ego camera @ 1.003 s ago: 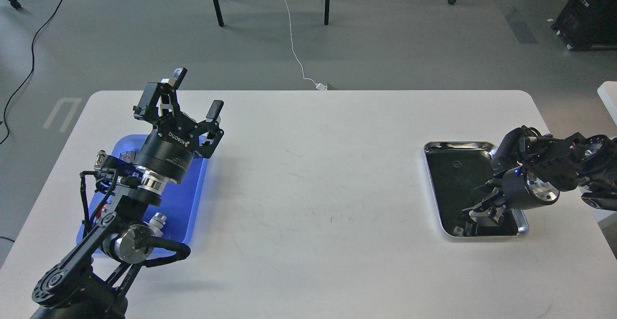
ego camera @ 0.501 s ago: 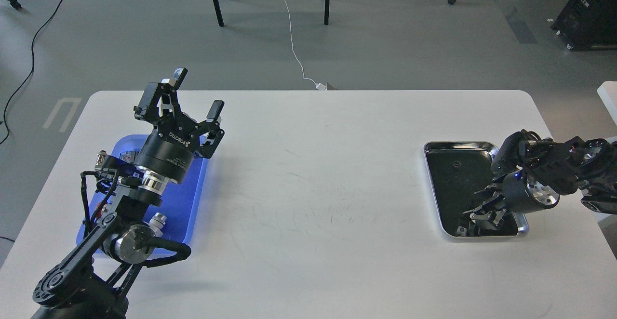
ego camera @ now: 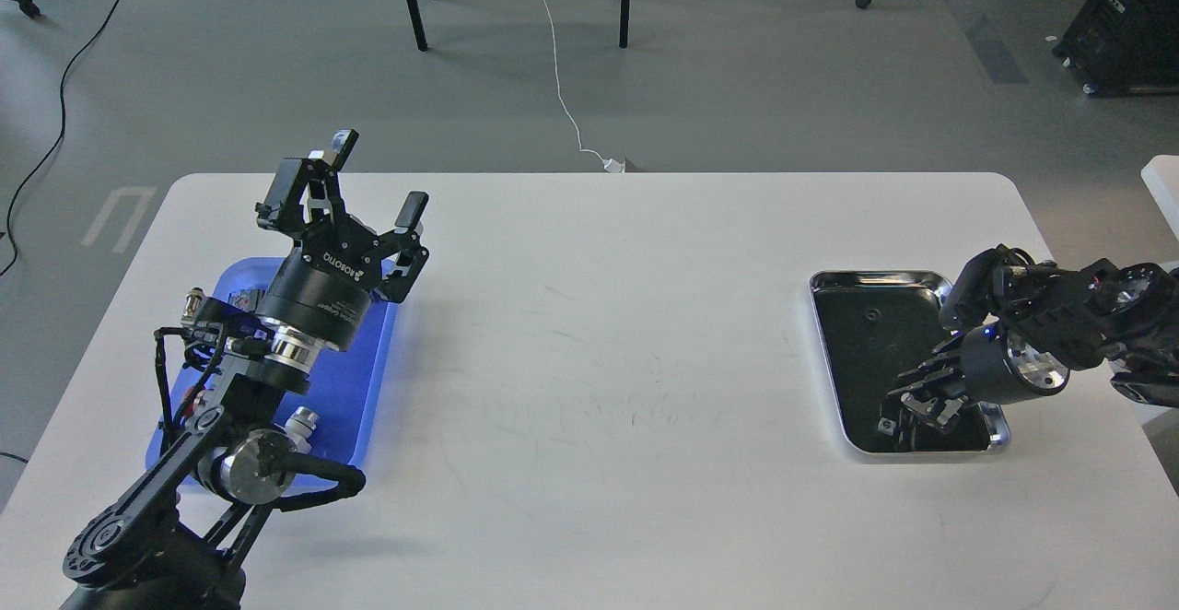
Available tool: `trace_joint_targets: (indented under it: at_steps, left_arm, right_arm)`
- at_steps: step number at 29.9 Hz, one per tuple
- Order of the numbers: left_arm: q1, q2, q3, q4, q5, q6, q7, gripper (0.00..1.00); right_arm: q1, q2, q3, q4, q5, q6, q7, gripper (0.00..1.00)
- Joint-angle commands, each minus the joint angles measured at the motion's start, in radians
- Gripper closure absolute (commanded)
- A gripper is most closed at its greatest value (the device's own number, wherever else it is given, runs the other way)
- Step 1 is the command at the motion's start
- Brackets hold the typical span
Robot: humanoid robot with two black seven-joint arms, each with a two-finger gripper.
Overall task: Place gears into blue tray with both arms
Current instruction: 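Lower the right gripper and grasp a small black part on the pad, then carry the black part toward the table center and release it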
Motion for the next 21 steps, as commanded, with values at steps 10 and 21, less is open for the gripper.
trace_joint_targets:
  at_steps: [10, 21]
  left_arm:
    - [0.000, 0.001, 0.004, 0.000, -0.002, 0.000, 0.000, 0.02]
    - [0.000, 0.000, 0.004, -0.001, -0.002, 0.000, 0.000, 0.02]
  right_arm:
    - [0.161, -0.008, 0.012, 0.160, 0.054, -0.004, 0.000, 0.90]
    - [0.334, 0.394, 0.031, 0.262, 0.457, -0.099, 0.000, 0.89]
